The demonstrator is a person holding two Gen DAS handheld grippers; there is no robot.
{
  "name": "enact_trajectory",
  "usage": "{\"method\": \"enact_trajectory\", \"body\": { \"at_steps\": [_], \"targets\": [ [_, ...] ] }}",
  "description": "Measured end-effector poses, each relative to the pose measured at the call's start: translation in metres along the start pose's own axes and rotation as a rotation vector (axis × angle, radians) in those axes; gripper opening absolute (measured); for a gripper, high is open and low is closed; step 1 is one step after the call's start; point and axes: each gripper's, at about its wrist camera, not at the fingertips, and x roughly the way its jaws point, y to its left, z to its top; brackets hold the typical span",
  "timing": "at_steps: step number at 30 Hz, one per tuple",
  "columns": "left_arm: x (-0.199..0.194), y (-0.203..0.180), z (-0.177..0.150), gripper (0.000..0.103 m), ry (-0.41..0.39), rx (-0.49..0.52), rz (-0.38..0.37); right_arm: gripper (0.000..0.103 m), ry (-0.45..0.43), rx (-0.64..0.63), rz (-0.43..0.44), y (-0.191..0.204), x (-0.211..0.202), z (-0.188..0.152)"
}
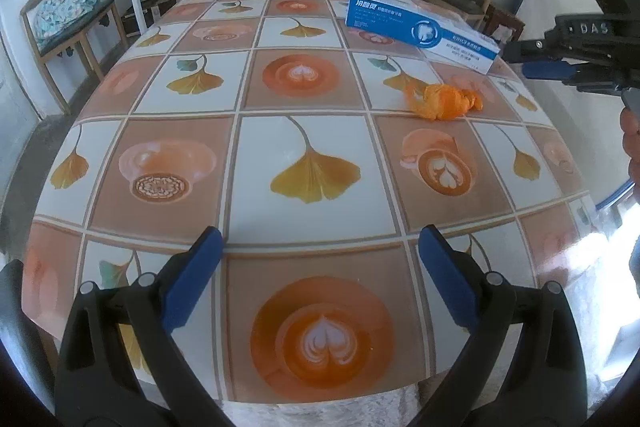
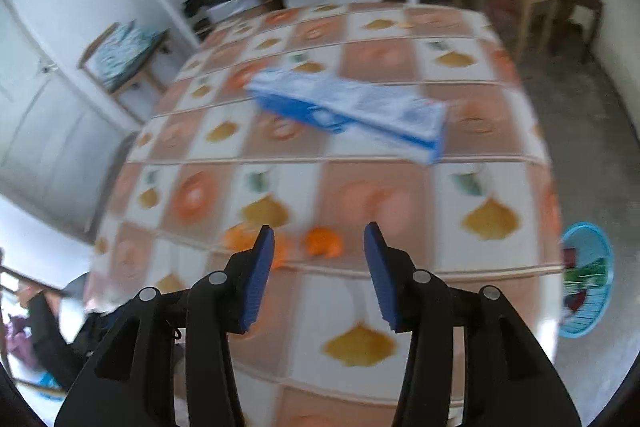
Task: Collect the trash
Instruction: 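Grasp the orange peels with the left gripper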
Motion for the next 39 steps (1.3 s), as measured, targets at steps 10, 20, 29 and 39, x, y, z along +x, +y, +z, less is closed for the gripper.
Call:
{"method": "enact_trajectory", "body": {
  "at_steps": [10,20,29,39],
  "targets": [
    [0.001,-0.002,-0.001,0.094,0.007,0.010,0.025,0.041,0.053,-0.110,-0.021,0.014,0.041,-0.008],
    [0.001,-0.001,0.000,0.094,0.003,0.005,0.016,0.009,0.071,-0.151,0.005,0.022,0.055,-0.009],
    [-0.001,0.000,-0.002,0.094,-0.004,0.002,0.006,0.008,0.011,-0.103,0.154,0.030,0.020,-0.002],
    [-0.002,0.002,-0.001,0.094,-0.004,-0.004,-0.003,0.016,0.101,-0.181,0.166,0.059,0.032,-0.018]
  ]
}}
